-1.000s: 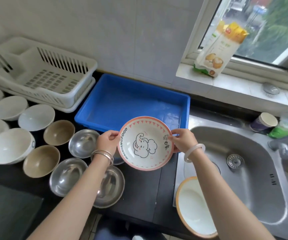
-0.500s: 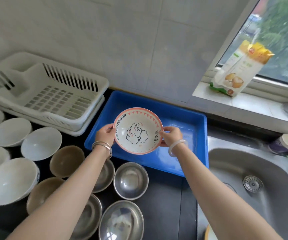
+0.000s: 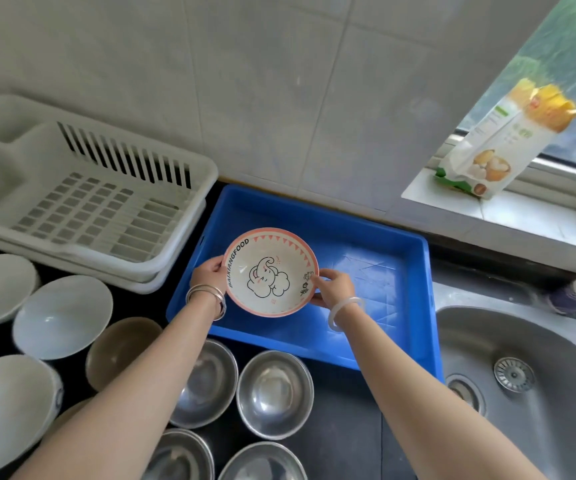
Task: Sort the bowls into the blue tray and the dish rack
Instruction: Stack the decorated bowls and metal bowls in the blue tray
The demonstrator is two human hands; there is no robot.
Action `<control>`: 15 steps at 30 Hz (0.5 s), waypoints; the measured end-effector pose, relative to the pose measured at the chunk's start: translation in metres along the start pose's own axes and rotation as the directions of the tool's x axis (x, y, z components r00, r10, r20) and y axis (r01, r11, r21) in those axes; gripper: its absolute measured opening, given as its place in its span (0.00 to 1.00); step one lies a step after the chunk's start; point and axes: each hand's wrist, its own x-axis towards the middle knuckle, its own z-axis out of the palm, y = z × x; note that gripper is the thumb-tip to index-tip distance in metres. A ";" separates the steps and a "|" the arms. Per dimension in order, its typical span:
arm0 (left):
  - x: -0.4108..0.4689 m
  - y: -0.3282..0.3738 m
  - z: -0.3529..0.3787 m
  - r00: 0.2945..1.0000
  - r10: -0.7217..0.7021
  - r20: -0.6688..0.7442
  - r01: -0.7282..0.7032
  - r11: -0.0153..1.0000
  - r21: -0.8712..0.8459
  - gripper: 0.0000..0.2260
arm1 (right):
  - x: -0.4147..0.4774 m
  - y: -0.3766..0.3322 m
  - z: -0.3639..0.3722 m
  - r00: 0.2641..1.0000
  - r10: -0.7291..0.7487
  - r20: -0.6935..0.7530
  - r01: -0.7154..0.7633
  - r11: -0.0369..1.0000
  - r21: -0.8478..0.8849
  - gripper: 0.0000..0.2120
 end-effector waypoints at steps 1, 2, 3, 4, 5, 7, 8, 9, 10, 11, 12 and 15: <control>-0.001 0.000 0.000 1.000 -0.005 0.011 0.005 1.000 -0.026 0.12 | -0.002 0.002 0.001 1.000 0.000 0.010 -0.001 0.999 0.040 0.12; -0.001 0.000 -0.001 1.000 -0.021 0.016 0.022 0.998 -0.063 0.13 | -0.004 0.004 0.001 1.000 0.005 0.023 -0.007 0.997 0.081 0.12; -0.002 -0.001 -0.001 0.999 -0.049 0.021 0.050 0.993 -0.104 0.14 | -0.006 0.006 0.001 0.999 0.016 0.044 -0.021 0.992 0.121 0.12; -0.002 -0.003 -0.002 0.996 -0.086 0.031 0.089 0.987 -0.137 0.13 | -0.009 0.008 0.001 0.997 0.031 0.076 -0.044 0.985 0.168 0.12; -0.004 -0.005 -0.002 0.990 -0.131 0.051 0.138 0.978 -0.159 0.12 | -0.012 0.012 0.001 0.993 0.049 0.111 -0.073 0.972 0.223 0.12; -0.007 -0.010 -0.002 0.971 -0.217 0.103 0.233 0.952 -0.196 0.11 | -0.017 0.020 0.003 0.984 0.072 0.162 -0.122 0.939 0.321 0.13; -0.009 -0.011 -0.002 0.964 -0.238 0.116 0.258 0.942 -0.216 0.10 | -0.019 0.022 0.004 0.983 0.074 0.168 -0.130 0.926 0.354 0.13; -0.009 -0.011 -0.002 0.963 -0.244 0.117 0.266 0.934 -0.240 0.10 | -0.019 0.023 0.006 0.984 0.069 0.166 -0.129 0.917 0.379 0.13; -0.009 -0.011 -0.002 0.964 -0.241 0.112 0.263 0.926 -0.270 0.11 | -0.018 0.022 0.008 0.985 0.065 0.160 -0.124 0.910 0.395 0.14; -0.009 -0.010 -0.001 0.967 -0.235 0.103 0.256 0.917 -0.307 0.11 | -0.017 0.020 0.011 0.986 0.064 0.154 -0.123 0.905 0.408 0.14; -0.008 -0.009 0.000 0.969 -0.230 0.090 0.247 0.907 -0.342 0.12 | -0.015 0.017 0.014 0.987 0.066 0.149 -0.123 0.900 0.418 0.14; -0.004 -0.007 0.003 0.969 -0.231 0.083 0.245 0.878 -0.412 0.14 | -0.009 0.006 0.026 0.989 0.076 0.129 -0.125 0.895 0.429 0.16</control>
